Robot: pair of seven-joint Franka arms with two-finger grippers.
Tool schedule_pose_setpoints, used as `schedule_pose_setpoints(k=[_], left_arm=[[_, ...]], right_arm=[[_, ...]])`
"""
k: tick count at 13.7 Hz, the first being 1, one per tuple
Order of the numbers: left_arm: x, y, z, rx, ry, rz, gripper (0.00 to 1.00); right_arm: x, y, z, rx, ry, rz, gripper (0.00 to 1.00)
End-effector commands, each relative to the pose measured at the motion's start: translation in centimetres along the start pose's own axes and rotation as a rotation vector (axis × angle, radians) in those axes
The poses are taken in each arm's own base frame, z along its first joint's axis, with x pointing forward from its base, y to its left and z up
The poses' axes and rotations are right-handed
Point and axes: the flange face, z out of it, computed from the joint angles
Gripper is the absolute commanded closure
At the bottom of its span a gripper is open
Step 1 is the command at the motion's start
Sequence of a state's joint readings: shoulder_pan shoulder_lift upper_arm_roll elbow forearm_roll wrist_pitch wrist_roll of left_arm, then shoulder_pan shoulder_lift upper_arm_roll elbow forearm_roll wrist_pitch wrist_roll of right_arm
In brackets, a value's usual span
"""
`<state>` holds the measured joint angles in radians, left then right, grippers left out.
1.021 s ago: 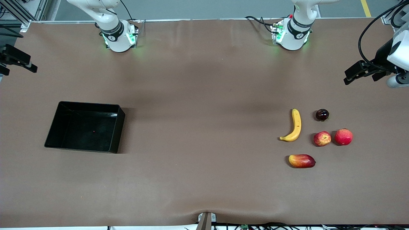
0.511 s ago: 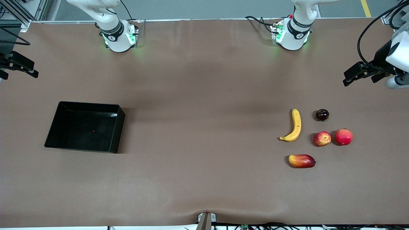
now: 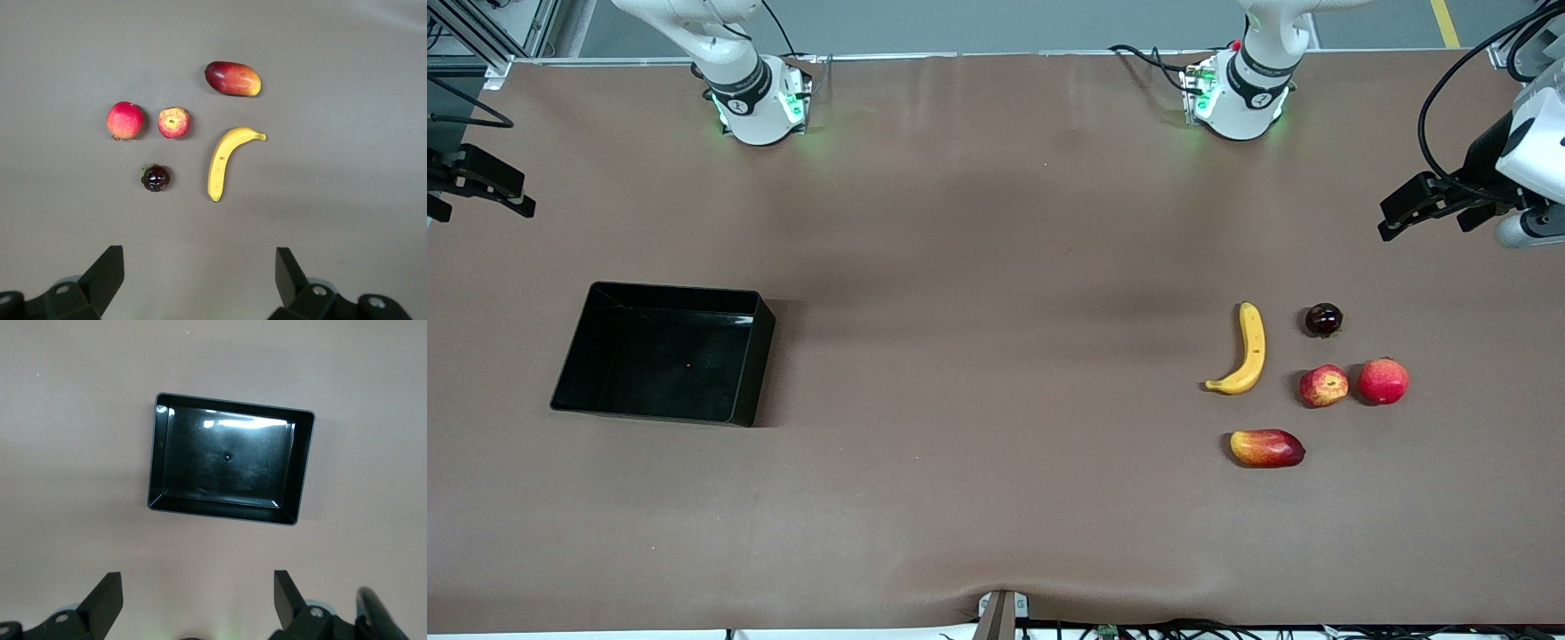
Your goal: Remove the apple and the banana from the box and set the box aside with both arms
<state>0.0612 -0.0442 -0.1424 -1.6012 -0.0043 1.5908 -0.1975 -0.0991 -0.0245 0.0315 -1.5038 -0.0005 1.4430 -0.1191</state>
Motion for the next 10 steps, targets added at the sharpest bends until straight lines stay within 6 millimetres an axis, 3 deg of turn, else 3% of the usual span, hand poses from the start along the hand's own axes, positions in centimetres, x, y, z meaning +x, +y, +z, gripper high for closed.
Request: schedule_pose_setpoints(k=[1, 6, 10], left_arm=[[0.32, -0.09, -0.48, -0.007, 0.013, 0.009, 0.00], [0.80, 0.05, 0.36, -0.002, 0.000, 0.004, 0.00], [0.99, 0.05, -0.53, 0.011, 0.021, 0.003, 0.00]], right_arm=[[-0.42, -0.77, -0.21, -0.012, 0.007, -0.001, 0.00], [-0.43, -0.69, -0.21, -0.012, 0.007, 0.001, 0.00], [-0.43, -0.69, -0.21, -0.012, 0.007, 0.001, 0.00]])
